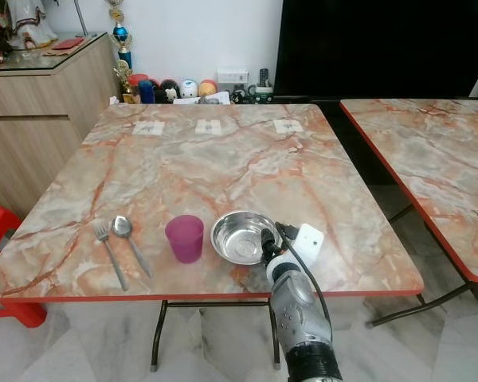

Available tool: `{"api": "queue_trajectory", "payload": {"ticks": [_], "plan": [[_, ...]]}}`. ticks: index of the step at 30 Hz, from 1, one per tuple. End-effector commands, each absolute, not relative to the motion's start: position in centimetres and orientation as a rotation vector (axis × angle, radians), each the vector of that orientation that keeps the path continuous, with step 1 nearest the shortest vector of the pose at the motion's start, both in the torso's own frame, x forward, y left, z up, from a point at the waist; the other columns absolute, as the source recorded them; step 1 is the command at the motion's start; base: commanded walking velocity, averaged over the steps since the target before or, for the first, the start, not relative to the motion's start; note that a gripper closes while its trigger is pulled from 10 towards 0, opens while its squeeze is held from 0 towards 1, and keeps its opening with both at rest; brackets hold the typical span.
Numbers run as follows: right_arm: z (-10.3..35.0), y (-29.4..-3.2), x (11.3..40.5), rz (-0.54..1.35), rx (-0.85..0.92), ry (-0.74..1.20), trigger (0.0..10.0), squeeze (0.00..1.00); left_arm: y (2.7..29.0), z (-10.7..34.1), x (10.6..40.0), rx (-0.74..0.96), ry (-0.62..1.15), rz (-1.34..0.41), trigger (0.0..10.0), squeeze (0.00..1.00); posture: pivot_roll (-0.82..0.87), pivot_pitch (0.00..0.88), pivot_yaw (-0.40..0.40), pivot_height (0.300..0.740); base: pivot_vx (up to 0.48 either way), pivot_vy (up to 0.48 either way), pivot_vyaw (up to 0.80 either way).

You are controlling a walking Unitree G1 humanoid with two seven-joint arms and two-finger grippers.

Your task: Setting the table

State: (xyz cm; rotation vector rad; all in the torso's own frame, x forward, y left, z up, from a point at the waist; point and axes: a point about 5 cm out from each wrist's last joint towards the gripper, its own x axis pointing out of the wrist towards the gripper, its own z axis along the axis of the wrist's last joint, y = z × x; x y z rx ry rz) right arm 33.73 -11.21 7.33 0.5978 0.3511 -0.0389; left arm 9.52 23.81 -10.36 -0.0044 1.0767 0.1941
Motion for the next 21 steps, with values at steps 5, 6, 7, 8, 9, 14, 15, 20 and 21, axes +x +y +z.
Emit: {"api": "queue_trajectory", "payload": {"ticks": [5, 6, 7, 8, 9, 14, 15, 20, 21], "plan": [[6.96, -10.6, 33.81, -0.019, 0.61, 0.402, 1.0, 0.0, 23.85, -10.45, 9.18, -0.012, 1.09, 0.199, 10.0, 0.0, 0.04, 0.009, -0.01, 0.74, 0.0, 0.0, 0.0], [6.96, -10.6, 33.81, -0.019, 0.61, 0.402, 1.0, 0.0, 23.85, -10.45, 9.18, -0.012, 1.09, 0.199, 10.0, 0.0, 0.04, 0.009, -0.01, 0.74, 0.0, 0.0, 0.0], [6.9, -10.49, 33.79, -0.013, 0.608, 0.408, 2.5, 0.0, 23.84, -10.45, 9.18, -0.012, 1.09, 0.2, 10.0, 0.0, 0.04, 0.009, -0.01, 0.74, 0.0, 0.0, 0.0], [6.86, -10.39, 33.77, -0.008, 0.605, 0.413, 3.3, 0.0, 23.84, -10.45, 9.18, -0.012, 1.09, 0.199, 10.0, 0.0, 0.04, 0.009, -0.01, 0.74, 0.0, 0.0, 0.0], [6.82, -10.3, 33.75, -0.002, 0.6, 0.418, 9.4, 0.0, 23.84, -10.45, 9.18, -0.012, 1.09, 0.199, 10.0, 0.0, 0.04, 0.01, -0.01, 0.74, 0.0, 0.0, 0.0], [6.8, -10.08, 33.76, 0.011, 0.599, 0.421, 4.5, 0.0, 23.84, -10.46, 9.16, -0.012, 1.09, 0.201, 10.0, 0.0, 0.04, 0.009, -0.01, 0.74, 0.0, 0.0, 0.0], [6.81, -10.07, 33.77, 0.013, 0.6, 0.42, 3.8, 0.0, 23.84, -10.46, 9.16, -0.012, 1.09, 0.201, 10.0, 0.0, 0.04, 0.009, -0.01, 0.74, 0.0, 0.0, 0.0], [6.84, -10.08, 33.82, 0.012, 0.602, 0.417, 0.2, 0.0, 23.85, -10.45, 9.16, -0.012, 1.09, 0.202, 10.0, 0.0, 0.04, 0.01, -0.01, 0.74, 0.0, 0.0, 0.0], [6.87, -10.14, 33.84, 0.007, 0.604, 0.414, 0.4, 0.0, 23.86, -10.45, 9.16, -0.012, 1.089, 0.203, 10.0, 0.0, 0.04, 0.01, -0.01, 0.74, 0.0, 0.0, 0.0]]}}
